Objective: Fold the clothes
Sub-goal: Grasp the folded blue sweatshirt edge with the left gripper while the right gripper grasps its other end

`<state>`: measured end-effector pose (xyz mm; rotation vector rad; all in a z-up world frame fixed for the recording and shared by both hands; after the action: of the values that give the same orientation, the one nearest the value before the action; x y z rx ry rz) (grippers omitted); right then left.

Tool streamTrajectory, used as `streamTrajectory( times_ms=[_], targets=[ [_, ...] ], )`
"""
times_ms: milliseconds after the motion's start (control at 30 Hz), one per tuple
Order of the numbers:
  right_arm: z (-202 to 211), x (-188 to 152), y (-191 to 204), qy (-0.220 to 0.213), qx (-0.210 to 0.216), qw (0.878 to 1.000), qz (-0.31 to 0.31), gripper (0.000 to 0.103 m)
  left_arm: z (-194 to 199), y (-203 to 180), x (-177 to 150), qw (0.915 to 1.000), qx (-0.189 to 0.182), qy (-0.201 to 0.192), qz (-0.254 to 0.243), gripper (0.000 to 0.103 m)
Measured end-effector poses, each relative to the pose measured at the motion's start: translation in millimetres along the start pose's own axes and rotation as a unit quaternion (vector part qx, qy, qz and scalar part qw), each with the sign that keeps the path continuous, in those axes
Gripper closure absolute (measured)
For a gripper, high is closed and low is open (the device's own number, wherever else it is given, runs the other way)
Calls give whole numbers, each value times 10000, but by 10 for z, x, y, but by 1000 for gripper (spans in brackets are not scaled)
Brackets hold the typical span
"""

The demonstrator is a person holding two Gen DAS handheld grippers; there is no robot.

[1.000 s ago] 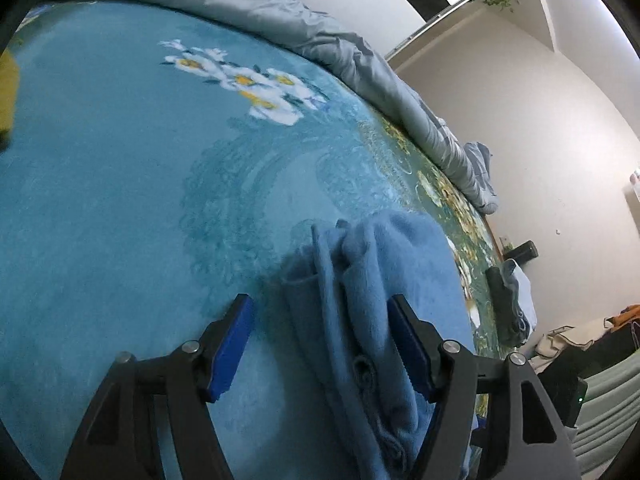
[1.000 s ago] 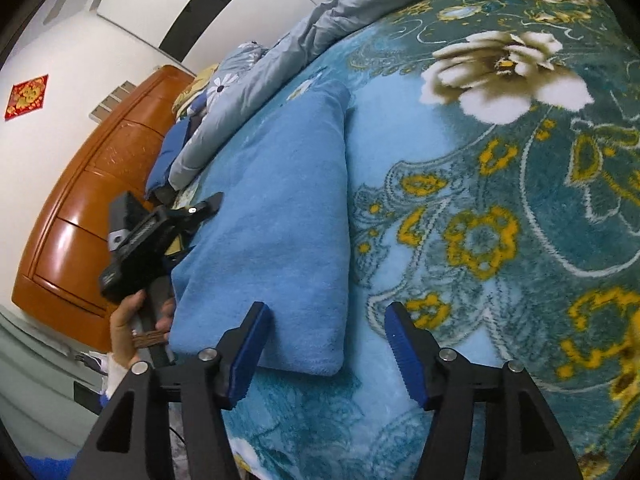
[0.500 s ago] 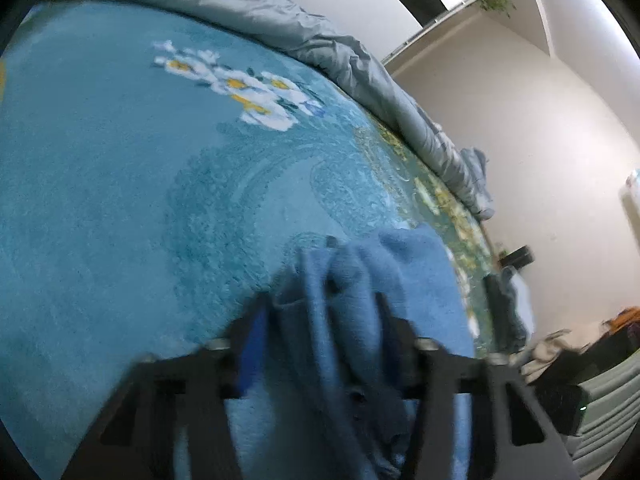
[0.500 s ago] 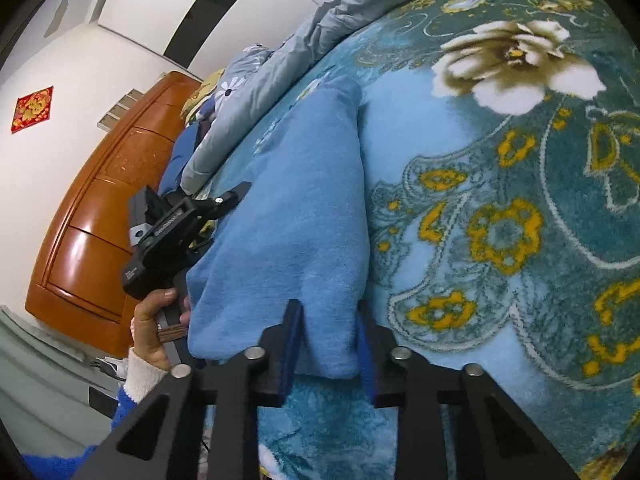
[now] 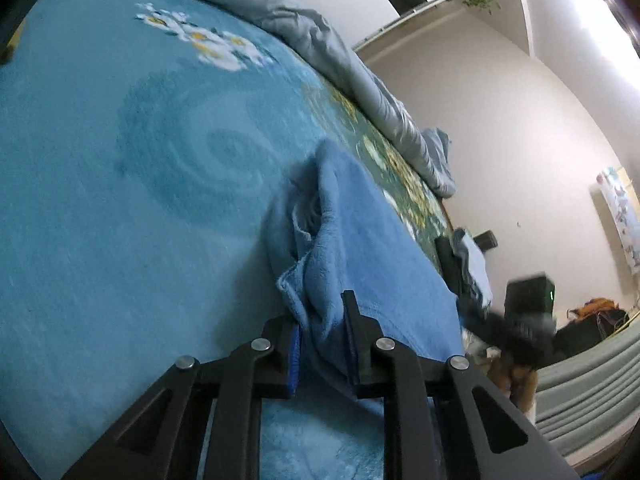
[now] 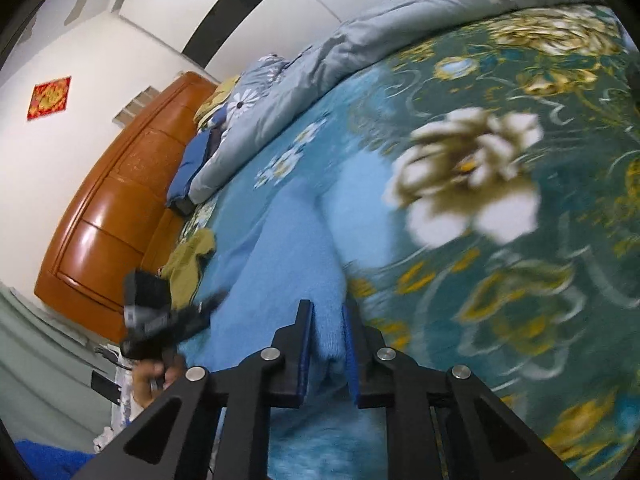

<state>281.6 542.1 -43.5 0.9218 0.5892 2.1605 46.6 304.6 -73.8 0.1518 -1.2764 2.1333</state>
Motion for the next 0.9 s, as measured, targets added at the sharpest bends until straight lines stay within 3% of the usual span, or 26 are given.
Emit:
streamTrajectory(
  times_ms=[33,67,233,300,400,433,467,533,633,733,900],
  targets=[
    [28,43,-93,-17,-10,9999,-111,96,-4,15,7,10000,-25,-1,34,84],
    [55,86,-186,-34,-20,9997,-221,98,-9,30,15,10000,-51,-2,68,84],
    [198,70,-424,-268,-50,9980,-566,95,31,-35,33,9997,33,5,-241,83],
    [233,-14,-360,-348,-105,9980,-508,94,99,-99,33,9990,56,-37,-434,74],
    [259,-165,-220,-420,-219,9982,-370,92,229,-156,120,9976,121,-221,-642,50],
    [249,-223,-178,-426,-228,9982,-348,83,277,-170,161,9970,146,-299,-701,44],
    [225,-286,-154,-428,-200,9982,-378,61,317,-180,205,9963,170,-368,-752,42],
    [150,-405,-142,-436,-251,9974,-514,38,310,-152,346,9961,189,-401,-766,40],
    [20,-556,-161,-458,-307,9951,-823,38,141,-87,563,9965,257,-191,-767,39],
    [-50,-635,-143,-545,-163,9926,-1071,38,-123,-14,657,9967,193,270,-747,39],
    [-200,-719,-73,-547,94,9899,-1307,38,-411,103,714,9943,-440,865,-438,39]
  ],
)
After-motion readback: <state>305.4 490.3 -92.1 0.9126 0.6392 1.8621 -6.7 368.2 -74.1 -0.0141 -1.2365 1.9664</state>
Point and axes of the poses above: each gripper's, at about its wrist camera, not at the fingertips, and z roughly against the way its jaws point, y to its left, x to its top, the point moved 1 cm from there along -z, roughly the way its jaws point, and after that the axes turned 2 degrees about -x, right-handed, at the moved point
